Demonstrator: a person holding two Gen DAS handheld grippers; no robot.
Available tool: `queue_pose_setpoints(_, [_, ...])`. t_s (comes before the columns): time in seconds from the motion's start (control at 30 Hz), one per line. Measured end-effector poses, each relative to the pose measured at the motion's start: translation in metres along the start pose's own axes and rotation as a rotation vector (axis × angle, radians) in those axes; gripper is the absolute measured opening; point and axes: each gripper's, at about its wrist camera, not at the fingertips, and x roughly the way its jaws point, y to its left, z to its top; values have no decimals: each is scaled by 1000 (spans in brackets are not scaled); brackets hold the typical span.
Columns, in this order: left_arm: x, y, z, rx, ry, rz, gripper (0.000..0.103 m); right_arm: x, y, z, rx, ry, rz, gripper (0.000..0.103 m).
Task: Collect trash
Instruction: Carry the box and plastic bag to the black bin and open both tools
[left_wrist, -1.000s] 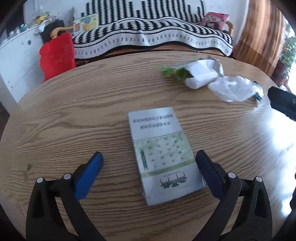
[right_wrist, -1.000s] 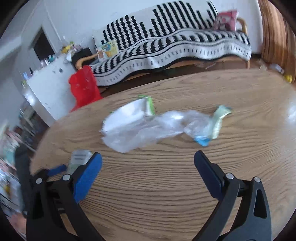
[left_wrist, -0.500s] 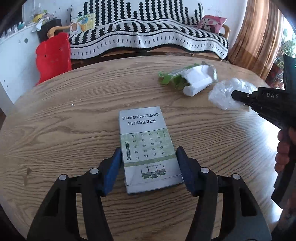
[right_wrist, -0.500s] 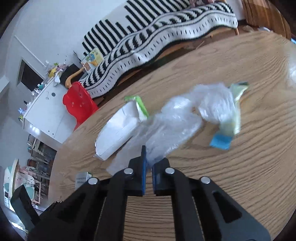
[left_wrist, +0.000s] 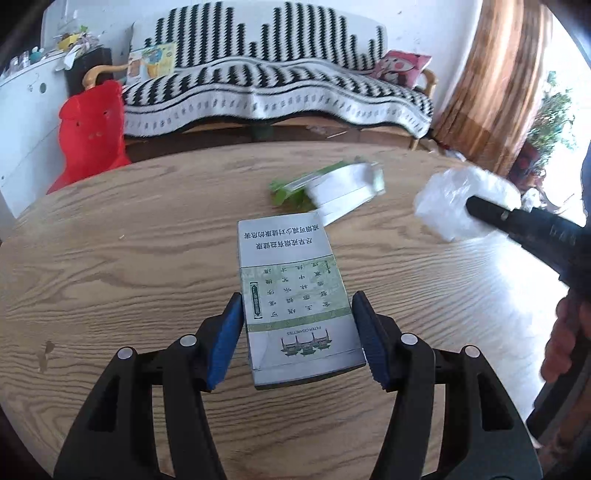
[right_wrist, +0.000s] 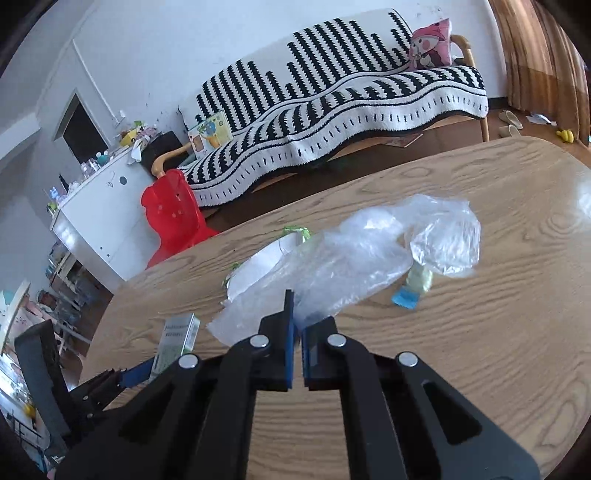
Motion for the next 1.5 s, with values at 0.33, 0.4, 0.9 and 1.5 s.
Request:
queue_pose_setpoints(0.33, [-54,-137,-16,150,-19,-271,58,-207,-68,-37,-15,-201,-128,4])
queue_pose_setpoints(0.4, [-68,-187,-30,223,2,-349,58,-251,-92,-49,1,-201,-170,4])
queue_pose_setpoints(0.9, [-11,-390,-252,534,475,-525,58,-316,-283,-268,423,131,-351,4])
queue_pose_setpoints(1.5, [15,-381,-251,455,564,-524,59,-278,-307,-270,516,208,-289,4])
